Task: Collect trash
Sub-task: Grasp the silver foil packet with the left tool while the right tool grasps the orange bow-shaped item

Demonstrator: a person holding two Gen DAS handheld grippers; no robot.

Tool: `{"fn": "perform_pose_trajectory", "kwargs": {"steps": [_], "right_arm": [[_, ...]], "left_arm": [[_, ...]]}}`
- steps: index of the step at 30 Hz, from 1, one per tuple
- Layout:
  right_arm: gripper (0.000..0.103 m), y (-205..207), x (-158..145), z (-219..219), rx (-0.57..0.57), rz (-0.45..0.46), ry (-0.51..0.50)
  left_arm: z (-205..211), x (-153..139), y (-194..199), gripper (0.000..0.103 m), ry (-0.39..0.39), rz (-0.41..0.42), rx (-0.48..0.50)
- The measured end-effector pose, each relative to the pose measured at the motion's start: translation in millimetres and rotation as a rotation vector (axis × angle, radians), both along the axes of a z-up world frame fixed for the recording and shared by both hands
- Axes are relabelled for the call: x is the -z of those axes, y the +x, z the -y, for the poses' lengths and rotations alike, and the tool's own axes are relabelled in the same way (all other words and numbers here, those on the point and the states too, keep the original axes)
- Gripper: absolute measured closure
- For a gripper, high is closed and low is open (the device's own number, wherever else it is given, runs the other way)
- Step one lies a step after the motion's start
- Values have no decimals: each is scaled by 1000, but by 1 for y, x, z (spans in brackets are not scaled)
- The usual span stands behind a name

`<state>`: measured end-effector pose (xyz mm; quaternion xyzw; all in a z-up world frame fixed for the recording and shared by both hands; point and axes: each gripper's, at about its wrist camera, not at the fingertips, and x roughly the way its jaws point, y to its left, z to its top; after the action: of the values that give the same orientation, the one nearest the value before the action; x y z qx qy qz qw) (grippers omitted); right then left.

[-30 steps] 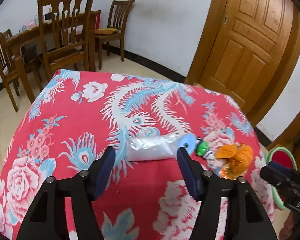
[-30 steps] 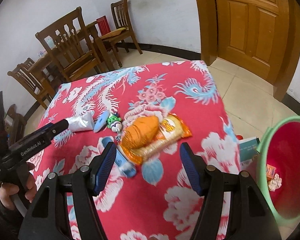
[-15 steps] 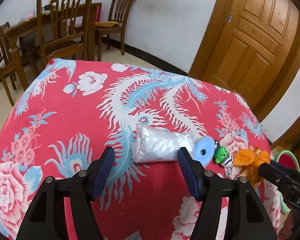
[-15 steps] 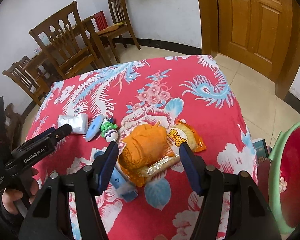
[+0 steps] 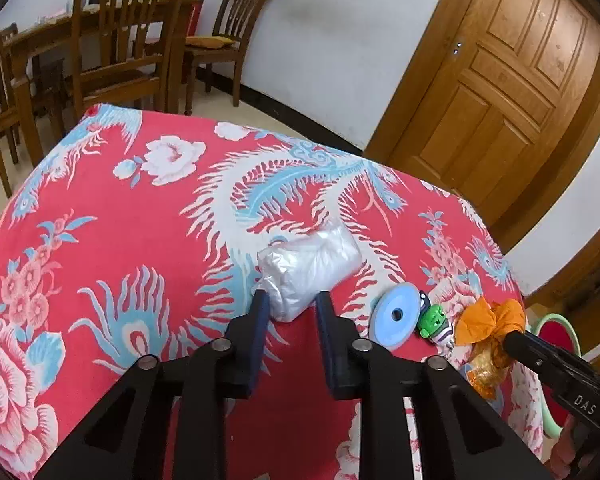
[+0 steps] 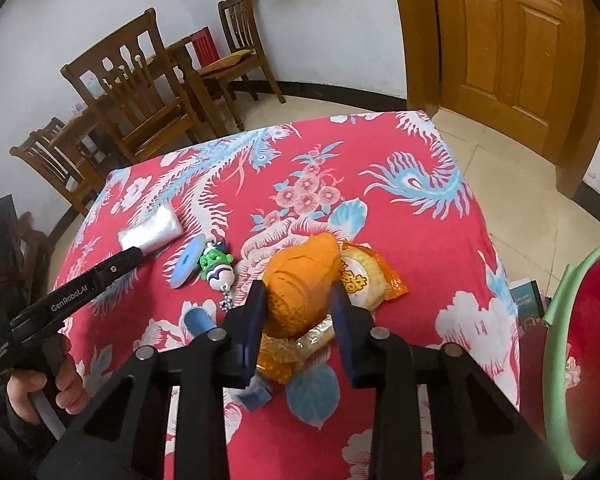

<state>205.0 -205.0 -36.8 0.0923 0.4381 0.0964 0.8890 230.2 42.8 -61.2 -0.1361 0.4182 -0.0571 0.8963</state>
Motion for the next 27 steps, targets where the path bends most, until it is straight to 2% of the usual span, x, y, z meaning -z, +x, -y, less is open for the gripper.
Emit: {"fn": "perform_pose_trajectory", "kwargs": {"steps": [9, 27], "right_arm": [[75, -5, -4, 0, -8, 23, 19], [75, -57, -51, 12, -13, 134, 66]], "left_arm": [[3, -14, -12, 84, -3, 37, 33], [25, -66, -61, 85, -20, 141, 96]]}}
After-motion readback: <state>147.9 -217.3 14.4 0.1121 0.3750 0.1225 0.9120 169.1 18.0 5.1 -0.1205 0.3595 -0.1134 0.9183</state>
